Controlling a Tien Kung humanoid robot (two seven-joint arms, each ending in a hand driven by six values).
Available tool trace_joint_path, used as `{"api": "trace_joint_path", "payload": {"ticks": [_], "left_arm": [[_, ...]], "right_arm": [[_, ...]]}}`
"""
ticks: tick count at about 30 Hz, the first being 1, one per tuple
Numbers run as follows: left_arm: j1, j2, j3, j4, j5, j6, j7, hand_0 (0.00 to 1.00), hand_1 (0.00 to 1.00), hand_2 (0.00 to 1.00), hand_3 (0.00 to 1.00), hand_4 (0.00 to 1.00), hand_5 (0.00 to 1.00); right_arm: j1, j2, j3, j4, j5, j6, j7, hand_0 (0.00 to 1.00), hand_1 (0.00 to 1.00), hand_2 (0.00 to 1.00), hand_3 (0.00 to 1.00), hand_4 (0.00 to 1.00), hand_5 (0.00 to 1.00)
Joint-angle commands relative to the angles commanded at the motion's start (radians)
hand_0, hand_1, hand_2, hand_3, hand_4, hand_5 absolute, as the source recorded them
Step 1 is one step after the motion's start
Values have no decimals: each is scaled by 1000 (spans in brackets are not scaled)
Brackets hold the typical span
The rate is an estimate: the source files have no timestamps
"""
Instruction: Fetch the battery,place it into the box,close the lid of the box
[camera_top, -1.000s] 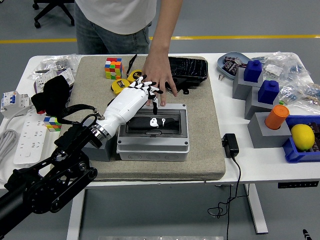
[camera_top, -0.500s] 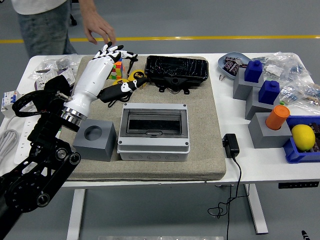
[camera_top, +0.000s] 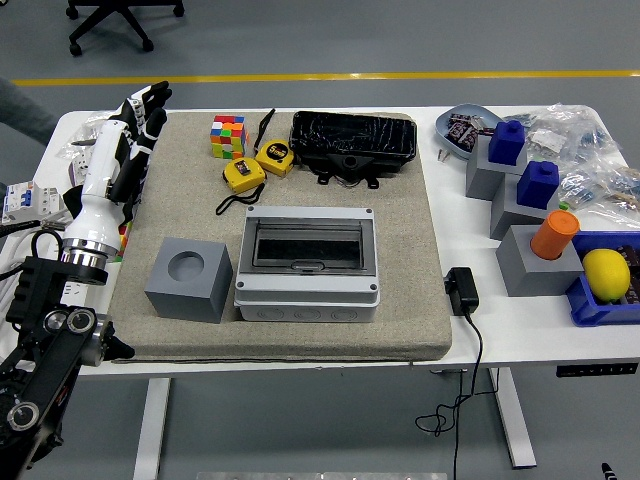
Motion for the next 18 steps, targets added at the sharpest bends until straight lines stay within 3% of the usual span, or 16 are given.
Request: {"api": "trace_joint_path", "payload": {"ticks": [6, 11, 15, 16, 18], "left_arm": [[38, -17, -34, 4, -256, -25, 3, 827, 897, 880, 863, 998, 998], [53, -29, -43, 5, -376, -60, 9, 828, 892, 873, 852, 998, 998], [68, -31, -52, 11, -385, -74, 25, 828, 892, 873, 852, 998, 998], [74, -31, -59, 12, -363, -74, 35, 806, 822, 797, 763, 998, 998], [81, -31, -67, 14, -321, -71, 44, 806, 822, 797, 763, 998, 998]], "right_arm": [[5, -6, -17, 0, 18, 3, 2, 754, 673, 686, 729, 998, 998], [7, -13, -34, 0, 32, 6, -1, 756, 675, 686, 730, 998, 998], [4, -12, -29, 0, 29, 6, -1, 756, 675, 686, 730, 998, 998], [3, -11, -26, 0, 26, 7, -2, 762, 679, 688, 731, 998, 998], [4, -10, -21, 0, 22, 7, -1, 762, 679, 688, 731, 998, 998]]}}
